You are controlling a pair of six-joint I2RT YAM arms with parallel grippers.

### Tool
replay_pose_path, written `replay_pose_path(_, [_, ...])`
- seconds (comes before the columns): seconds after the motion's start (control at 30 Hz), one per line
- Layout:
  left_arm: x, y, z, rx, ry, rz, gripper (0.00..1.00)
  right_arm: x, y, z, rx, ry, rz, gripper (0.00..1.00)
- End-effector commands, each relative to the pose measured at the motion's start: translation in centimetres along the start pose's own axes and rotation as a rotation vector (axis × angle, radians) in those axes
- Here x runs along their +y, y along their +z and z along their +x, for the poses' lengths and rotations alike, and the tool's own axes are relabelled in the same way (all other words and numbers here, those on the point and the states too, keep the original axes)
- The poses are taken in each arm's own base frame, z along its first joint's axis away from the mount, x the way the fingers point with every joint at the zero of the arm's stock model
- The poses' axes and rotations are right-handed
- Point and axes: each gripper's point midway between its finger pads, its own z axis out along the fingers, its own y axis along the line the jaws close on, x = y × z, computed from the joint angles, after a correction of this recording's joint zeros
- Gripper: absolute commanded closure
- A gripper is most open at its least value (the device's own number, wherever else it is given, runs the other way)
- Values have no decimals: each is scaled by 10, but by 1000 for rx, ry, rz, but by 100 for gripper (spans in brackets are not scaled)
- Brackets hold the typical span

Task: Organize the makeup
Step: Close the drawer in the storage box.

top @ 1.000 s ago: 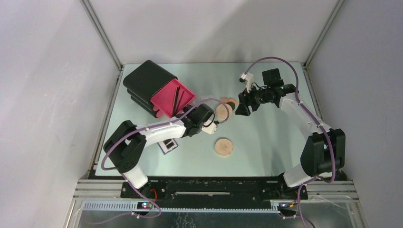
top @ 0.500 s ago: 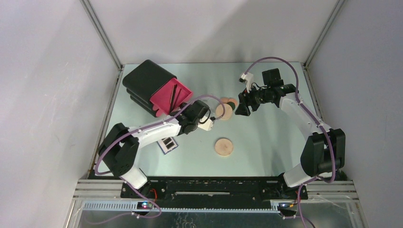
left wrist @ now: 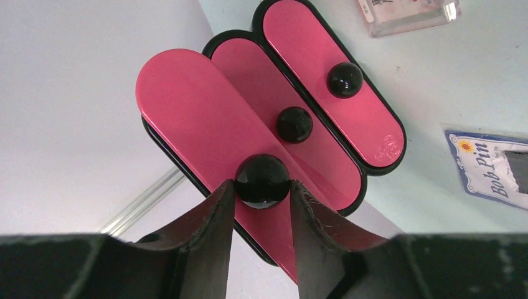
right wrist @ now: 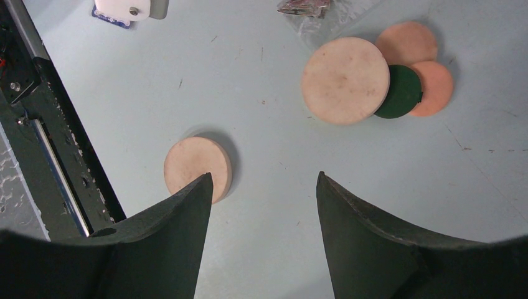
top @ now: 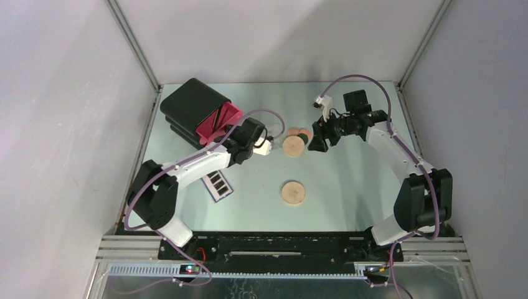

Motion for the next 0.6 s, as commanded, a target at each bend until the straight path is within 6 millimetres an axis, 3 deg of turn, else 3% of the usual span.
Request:
replay_pose_path(0.0, [29, -10, 12, 24, -75, -61, 58, 4, -2, -6, -16, -35, -10, 29])
replay_pose_path(0.57, [37, 24, 46, 90, -158, -52, 49, 4, -2, -6, -14, -34, -9, 29])
